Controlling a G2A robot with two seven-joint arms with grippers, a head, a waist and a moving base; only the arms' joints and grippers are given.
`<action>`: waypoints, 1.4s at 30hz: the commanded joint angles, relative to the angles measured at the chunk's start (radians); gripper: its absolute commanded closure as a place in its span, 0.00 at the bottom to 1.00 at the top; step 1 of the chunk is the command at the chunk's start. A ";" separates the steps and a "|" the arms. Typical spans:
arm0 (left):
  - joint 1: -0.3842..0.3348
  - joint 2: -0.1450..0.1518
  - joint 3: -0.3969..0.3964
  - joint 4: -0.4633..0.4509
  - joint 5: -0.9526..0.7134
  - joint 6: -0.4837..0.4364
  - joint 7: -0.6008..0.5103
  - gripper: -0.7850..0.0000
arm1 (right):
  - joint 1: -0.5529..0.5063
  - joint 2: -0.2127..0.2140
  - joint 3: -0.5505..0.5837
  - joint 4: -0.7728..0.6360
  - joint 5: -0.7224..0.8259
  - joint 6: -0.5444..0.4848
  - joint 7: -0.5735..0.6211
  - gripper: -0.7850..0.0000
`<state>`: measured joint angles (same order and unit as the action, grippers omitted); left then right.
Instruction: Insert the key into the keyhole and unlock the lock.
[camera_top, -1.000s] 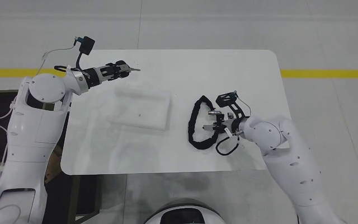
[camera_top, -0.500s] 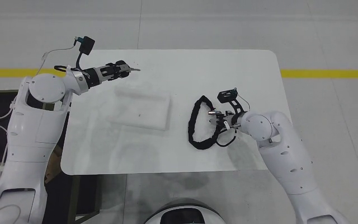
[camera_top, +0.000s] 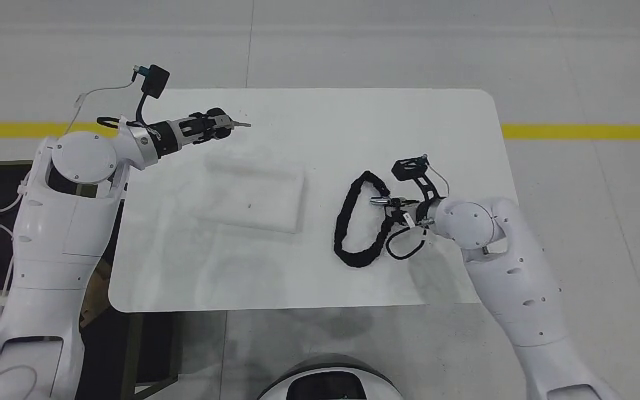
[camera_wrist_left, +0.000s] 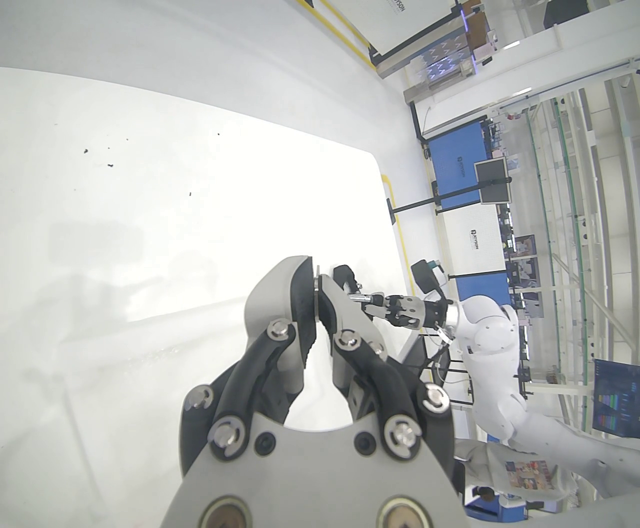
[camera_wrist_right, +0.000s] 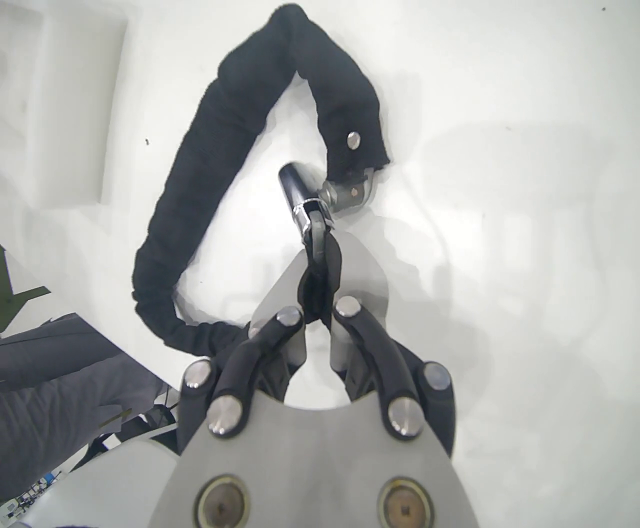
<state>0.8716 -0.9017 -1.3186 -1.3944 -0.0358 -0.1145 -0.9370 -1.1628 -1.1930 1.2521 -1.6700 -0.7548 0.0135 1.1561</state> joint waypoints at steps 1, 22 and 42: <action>0.000 0.000 0.000 0.000 0.000 0.000 0.000 1.00 | -0.011 0.002 0.045 -0.020 0.086 -0.013 0.001 1.00; 0.086 -0.015 -0.043 -0.110 -0.237 -0.027 0.130 1.00 | -0.200 0.006 0.198 -0.167 0.578 -0.325 -0.242 1.00; 0.006 -0.103 0.171 -0.063 -0.582 -0.021 0.097 1.00 | -0.081 -0.001 0.141 0.060 0.942 -0.694 -0.232 1.00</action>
<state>0.8773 -1.0048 -1.1476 -1.4577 -0.6177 -0.1355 -0.8404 -1.2436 -1.1945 1.3927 -1.6103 0.1867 -0.6798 0.9243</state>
